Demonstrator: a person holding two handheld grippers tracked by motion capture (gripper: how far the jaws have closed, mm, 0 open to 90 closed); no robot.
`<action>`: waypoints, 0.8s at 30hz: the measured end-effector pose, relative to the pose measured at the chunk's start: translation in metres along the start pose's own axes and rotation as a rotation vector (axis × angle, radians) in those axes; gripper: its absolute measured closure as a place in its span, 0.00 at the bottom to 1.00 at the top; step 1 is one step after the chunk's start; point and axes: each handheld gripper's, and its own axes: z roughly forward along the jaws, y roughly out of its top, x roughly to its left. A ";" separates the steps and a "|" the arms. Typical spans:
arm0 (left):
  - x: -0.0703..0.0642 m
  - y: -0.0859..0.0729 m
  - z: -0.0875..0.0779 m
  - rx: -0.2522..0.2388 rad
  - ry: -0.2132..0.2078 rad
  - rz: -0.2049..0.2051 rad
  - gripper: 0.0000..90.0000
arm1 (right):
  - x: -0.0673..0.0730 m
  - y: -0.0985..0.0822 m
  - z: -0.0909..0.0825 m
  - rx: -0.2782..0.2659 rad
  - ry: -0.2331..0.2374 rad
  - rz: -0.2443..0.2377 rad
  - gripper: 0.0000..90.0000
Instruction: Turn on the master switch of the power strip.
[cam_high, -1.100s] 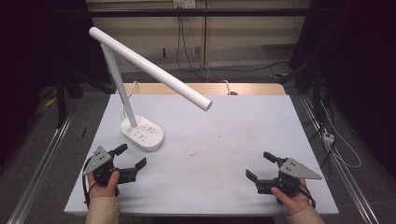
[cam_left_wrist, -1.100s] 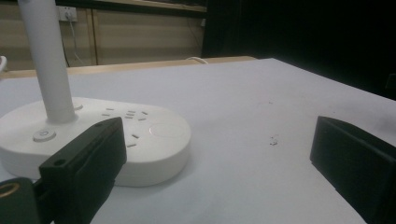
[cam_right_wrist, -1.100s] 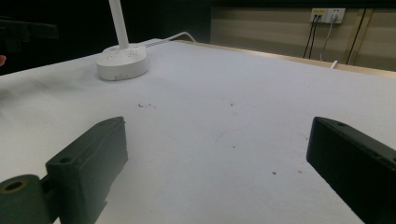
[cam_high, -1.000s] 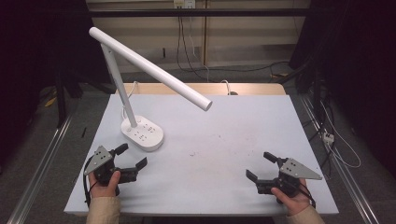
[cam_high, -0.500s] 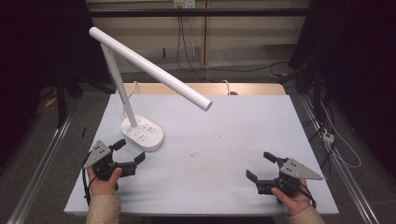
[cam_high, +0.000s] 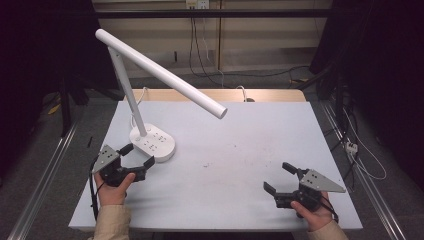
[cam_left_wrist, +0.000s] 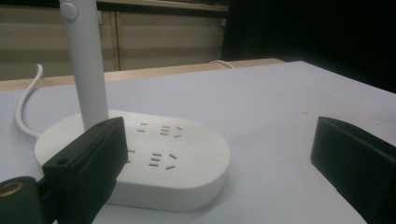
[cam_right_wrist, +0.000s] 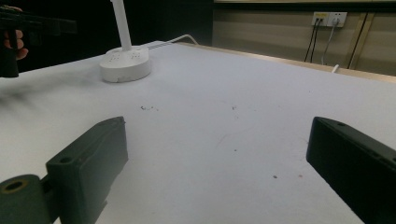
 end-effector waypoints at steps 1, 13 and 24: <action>0.001 0.000 0.001 0.002 0.003 0.001 0.04 | 0.000 0.000 0.000 0.000 0.001 0.000 0.05; 0.008 0.002 0.010 0.019 0.023 -0.008 0.05 | 0.000 0.000 0.001 0.000 0.006 -0.001 0.05; 0.014 0.004 0.013 0.022 0.035 -0.009 0.06 | -0.001 0.000 0.000 -0.002 0.006 -0.002 0.05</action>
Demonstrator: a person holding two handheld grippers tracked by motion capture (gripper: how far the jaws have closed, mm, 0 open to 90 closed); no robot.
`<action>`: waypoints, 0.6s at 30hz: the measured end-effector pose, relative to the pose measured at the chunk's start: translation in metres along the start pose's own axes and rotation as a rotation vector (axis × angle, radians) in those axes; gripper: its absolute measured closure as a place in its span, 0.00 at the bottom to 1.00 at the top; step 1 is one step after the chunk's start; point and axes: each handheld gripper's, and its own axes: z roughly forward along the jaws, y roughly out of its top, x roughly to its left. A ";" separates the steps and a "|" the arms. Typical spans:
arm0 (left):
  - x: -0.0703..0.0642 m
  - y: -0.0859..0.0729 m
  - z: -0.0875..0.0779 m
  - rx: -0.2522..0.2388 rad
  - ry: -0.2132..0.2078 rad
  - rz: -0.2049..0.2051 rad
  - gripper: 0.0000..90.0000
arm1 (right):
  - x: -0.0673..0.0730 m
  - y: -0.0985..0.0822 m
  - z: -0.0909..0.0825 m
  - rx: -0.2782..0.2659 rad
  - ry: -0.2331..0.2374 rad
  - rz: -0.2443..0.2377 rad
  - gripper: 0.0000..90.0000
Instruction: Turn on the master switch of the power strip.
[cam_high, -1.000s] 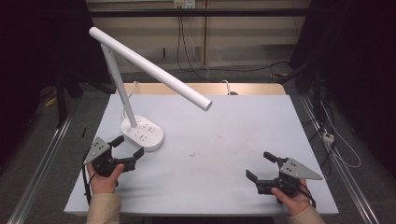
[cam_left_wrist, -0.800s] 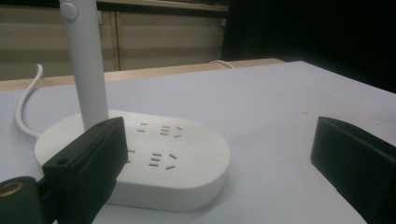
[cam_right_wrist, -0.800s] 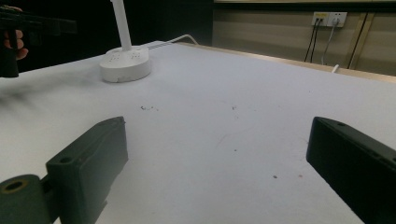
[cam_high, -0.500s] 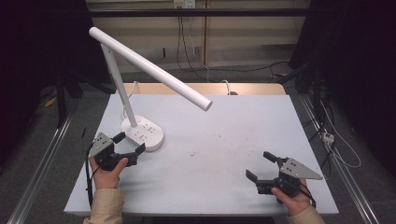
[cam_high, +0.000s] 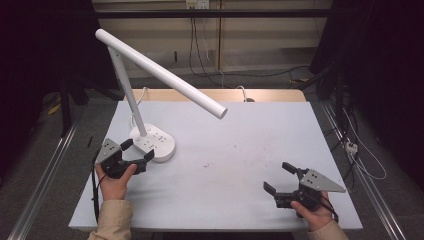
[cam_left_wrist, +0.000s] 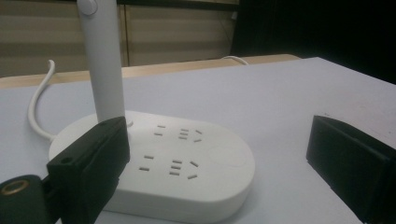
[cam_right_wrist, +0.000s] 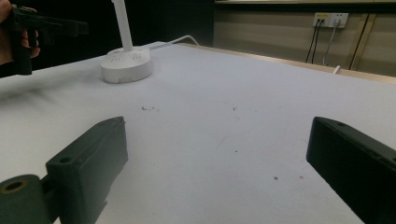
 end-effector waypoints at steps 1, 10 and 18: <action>0.001 0.000 0.001 0.002 0.001 -0.005 0.06 | 0.000 0.000 0.000 0.001 0.000 0.001 0.05; 0.007 0.000 0.003 -0.005 0.010 -0.019 0.07 | 0.000 0.000 0.000 0.001 -0.001 -0.002 0.05; 0.011 0.001 0.004 0.002 0.027 -0.014 0.07 | 0.000 0.000 0.000 0.001 0.001 -0.003 0.05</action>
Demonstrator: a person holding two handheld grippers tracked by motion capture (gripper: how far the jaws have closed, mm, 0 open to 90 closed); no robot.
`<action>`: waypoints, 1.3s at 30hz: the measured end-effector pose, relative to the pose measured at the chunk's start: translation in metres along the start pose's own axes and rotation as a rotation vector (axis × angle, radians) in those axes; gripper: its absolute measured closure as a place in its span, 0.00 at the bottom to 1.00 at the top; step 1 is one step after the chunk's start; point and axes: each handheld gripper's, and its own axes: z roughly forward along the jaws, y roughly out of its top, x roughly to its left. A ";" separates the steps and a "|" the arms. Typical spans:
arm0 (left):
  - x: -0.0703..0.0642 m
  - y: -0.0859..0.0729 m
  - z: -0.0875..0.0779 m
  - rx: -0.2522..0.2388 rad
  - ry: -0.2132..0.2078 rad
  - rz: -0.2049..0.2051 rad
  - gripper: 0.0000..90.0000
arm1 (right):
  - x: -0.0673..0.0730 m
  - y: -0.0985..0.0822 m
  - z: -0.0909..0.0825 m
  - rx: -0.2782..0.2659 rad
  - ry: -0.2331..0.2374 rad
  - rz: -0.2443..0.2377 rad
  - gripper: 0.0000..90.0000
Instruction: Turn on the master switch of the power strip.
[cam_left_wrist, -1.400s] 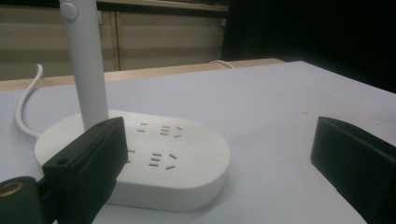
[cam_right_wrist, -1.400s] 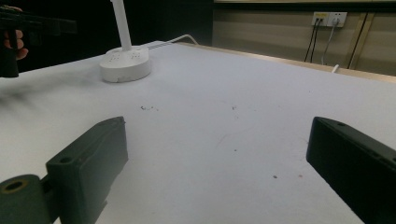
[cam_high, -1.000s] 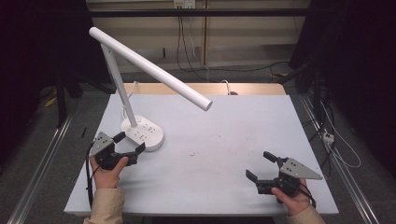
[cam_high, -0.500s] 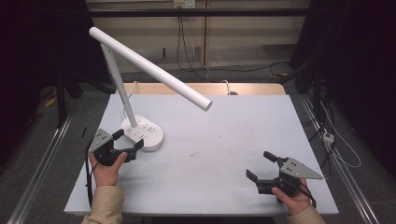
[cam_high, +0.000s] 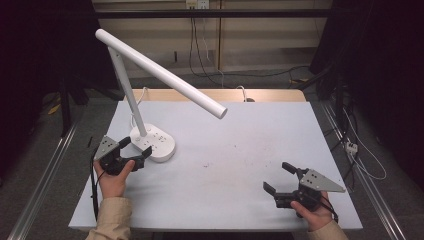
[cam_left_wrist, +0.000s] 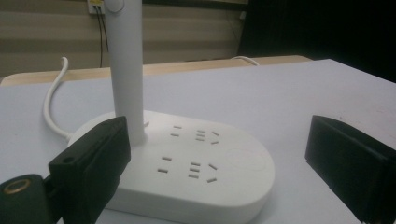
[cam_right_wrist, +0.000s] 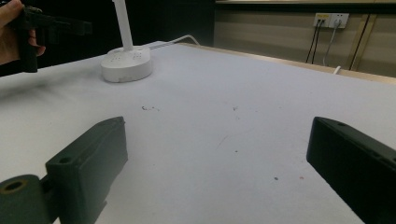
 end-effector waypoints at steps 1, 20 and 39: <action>0.001 0.000 0.001 -0.002 0.004 -0.002 0.08 | 0.000 0.000 0.000 0.000 0.000 0.001 0.05; 0.012 0.001 0.004 0.031 0.050 0.024 0.21 | 0.001 0.000 0.000 -0.003 0.005 0.002 0.05; 0.026 0.001 0.011 0.070 0.104 0.025 0.56 | 0.001 0.000 -0.001 -0.003 0.008 -0.001 0.05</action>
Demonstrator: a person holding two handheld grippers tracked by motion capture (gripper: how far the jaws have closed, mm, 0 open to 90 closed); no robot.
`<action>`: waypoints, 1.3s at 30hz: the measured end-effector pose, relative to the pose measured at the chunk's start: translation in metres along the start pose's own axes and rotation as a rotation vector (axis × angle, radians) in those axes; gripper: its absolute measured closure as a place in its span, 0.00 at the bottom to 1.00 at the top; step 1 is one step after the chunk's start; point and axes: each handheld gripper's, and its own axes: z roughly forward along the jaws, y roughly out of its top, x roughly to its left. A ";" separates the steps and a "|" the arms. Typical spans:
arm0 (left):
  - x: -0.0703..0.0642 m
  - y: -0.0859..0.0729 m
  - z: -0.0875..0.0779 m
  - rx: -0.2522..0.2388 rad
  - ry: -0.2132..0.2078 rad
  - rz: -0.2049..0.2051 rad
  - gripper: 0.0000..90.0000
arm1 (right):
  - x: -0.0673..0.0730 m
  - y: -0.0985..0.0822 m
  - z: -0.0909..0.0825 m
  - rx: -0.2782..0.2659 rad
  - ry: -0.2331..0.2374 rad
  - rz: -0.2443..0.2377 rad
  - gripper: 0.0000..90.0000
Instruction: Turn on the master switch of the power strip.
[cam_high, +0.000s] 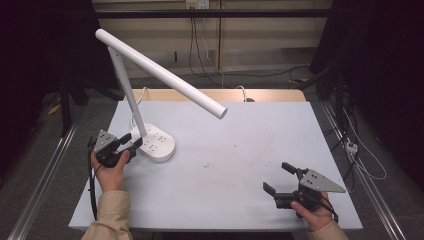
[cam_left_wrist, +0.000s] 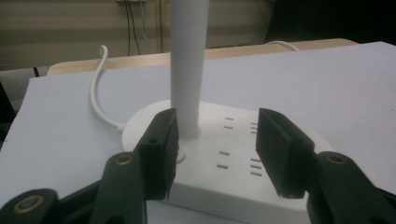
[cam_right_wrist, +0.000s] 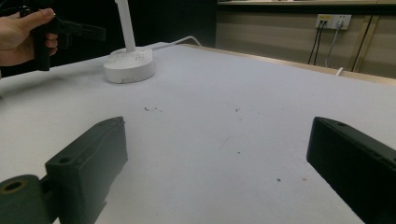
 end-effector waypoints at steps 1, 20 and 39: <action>0.000 0.000 0.001 0.001 -0.003 -0.002 0.56 | 0.000 0.000 0.000 0.000 0.000 0.000 0.05; 0.010 -0.001 0.013 0.039 0.030 -0.025 0.89 | -0.001 0.000 -0.001 -0.003 0.004 0.000 0.05; 0.014 -0.004 0.020 0.067 0.062 -0.049 0.95 | -0.001 0.000 0.000 -0.003 0.009 0.002 0.05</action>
